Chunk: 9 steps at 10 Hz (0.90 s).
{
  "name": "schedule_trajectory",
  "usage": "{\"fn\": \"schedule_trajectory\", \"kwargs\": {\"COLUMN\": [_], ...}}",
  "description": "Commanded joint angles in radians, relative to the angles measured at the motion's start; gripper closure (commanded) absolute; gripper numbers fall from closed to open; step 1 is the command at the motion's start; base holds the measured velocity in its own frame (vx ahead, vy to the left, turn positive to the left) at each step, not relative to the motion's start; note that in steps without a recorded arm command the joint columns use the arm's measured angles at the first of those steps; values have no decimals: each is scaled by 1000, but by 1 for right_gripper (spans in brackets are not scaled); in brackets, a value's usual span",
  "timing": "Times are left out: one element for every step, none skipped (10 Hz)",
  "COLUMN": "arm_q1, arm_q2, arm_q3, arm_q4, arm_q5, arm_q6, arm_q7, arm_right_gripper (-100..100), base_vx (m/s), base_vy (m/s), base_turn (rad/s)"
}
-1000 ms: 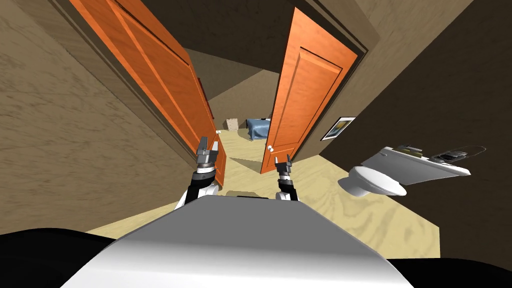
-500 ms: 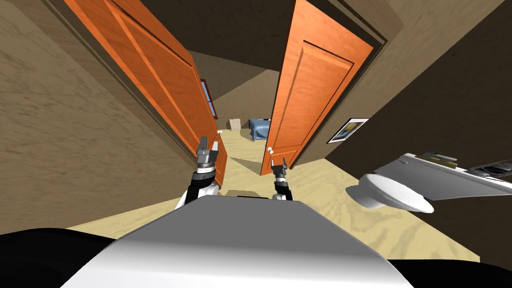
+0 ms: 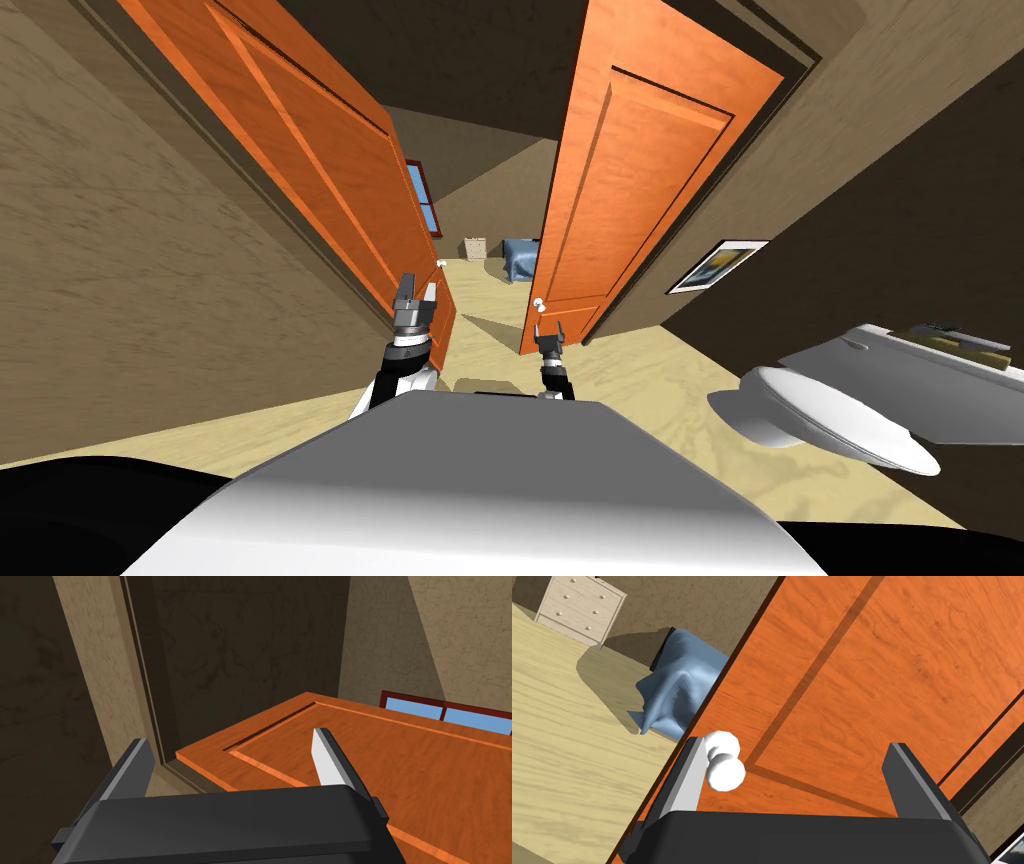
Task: Push the door open
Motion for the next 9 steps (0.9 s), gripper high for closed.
{"fn": "schedule_trajectory", "kwargs": {"arm_q1": [-12,-12,-19,-26,-33,-40,-46,-53,-59], "arm_q2": [-4,-4,-2,-1,0,1,3,5,7], "arm_q3": [20,20,33,46,59,72,84,96,108], "arm_q4": [48,48,77,105,133,161,188,214,241], "arm_q5": [-27,-27,-42,-57,-72,-87,-101,-115,-129], "arm_q6": [-22,-22,-34,-45,-57,-68,-79,-90,-101], "arm_q7": [-37,-37,-56,-74,-93,-111,-129,-147,-164], "arm_right_gripper": [-100,-100,-100,-100,-100,-100,-100,-100,-100], "base_vx": [69,40,34,50,61,78,63,54,49], "base_vy": [-108,-78,-71,-84,-98,-135,-147,-126,-111], "base_turn": [124,23,61,111,129,109,101,99,129]}}
